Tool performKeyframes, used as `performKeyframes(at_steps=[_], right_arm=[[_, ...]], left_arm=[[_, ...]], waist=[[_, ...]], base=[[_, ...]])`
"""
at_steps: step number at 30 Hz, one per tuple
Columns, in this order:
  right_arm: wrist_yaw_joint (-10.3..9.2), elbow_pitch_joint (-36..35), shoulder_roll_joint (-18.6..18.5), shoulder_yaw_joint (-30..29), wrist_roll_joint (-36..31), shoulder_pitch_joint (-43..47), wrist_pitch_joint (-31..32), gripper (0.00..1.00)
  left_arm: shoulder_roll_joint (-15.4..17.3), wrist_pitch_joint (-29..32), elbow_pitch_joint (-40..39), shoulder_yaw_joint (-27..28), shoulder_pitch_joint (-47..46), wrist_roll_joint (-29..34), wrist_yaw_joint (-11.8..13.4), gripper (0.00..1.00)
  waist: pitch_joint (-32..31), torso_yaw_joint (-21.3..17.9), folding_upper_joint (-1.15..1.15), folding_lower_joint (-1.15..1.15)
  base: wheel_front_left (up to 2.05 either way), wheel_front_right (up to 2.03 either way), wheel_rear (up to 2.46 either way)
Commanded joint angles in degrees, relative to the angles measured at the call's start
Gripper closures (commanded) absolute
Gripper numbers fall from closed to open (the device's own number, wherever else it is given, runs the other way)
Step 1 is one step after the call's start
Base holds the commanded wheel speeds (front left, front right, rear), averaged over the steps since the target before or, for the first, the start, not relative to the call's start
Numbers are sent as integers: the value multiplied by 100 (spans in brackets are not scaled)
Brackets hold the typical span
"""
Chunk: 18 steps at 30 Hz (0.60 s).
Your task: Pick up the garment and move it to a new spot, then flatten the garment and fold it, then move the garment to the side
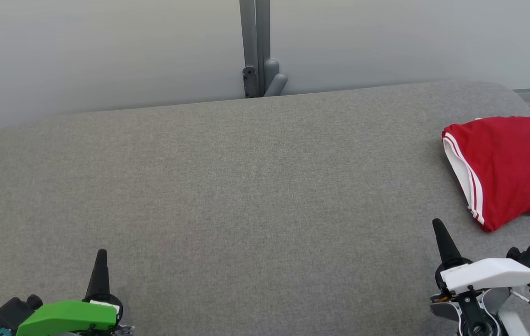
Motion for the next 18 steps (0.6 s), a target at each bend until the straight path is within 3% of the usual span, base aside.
performKeyframes(at_steps=[1,18], right_arm=[[2,-101,-27,-45,204,-20,59,100],[2,-228,-31,-168,1126,-3,288,100]], left_arm=[[32,53,-93,41,-138,-204,-27,100],[37,289,-233,139,-200,-1040,-63,100]], waist=[[2,5,0,0],[21,41,0,0]], base=[[0,0,0],[0,0,0]])
